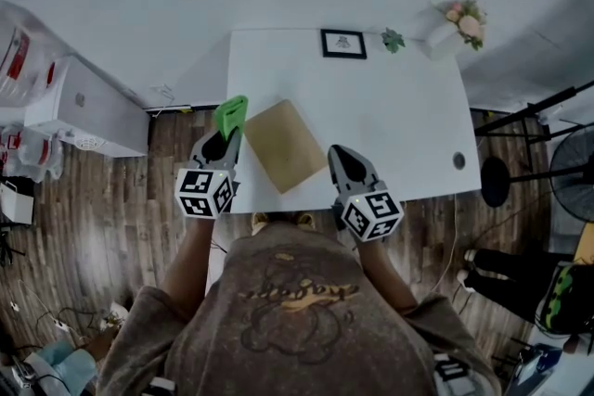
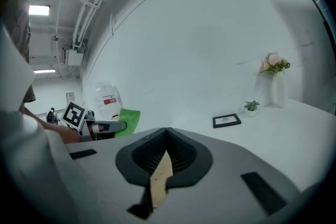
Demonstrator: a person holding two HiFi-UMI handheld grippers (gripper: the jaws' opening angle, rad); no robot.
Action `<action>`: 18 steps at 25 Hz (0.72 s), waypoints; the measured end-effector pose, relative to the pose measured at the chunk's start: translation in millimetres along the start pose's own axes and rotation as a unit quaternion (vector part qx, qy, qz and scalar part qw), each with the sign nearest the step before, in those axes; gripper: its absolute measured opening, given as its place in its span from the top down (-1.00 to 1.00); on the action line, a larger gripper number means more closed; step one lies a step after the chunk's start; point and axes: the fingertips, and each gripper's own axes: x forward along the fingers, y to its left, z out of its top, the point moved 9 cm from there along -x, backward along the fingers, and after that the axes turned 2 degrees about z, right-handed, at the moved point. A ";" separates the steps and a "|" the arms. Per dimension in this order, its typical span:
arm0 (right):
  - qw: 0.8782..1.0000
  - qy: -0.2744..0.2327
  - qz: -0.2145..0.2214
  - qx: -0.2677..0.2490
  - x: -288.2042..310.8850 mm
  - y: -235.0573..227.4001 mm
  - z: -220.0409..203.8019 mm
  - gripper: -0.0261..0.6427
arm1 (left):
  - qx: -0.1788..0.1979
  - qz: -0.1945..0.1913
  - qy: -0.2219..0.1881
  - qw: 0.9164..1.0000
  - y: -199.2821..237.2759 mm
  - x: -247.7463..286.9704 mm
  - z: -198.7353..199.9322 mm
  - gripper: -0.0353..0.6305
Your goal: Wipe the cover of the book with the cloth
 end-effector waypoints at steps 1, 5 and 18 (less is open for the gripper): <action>1.000 0.001 0.002 0.000 -0.8 -1.5 -0.9 0.94 | 0.004 0.003 0.003 1.000 2.0 3.5 -3.8 0.69; 1.000 0.006 0.008 -0.003 -2.9 -7.9 -0.8 0.94 | 0.022 0.013 0.022 0.999 9.7 22.8 -19.7 0.69; 1.000 0.012 0.002 0.004 -16.5 -21.4 -3.7 0.93 | 0.074 0.010 0.092 0.993 23.5 71.9 -54.4 0.69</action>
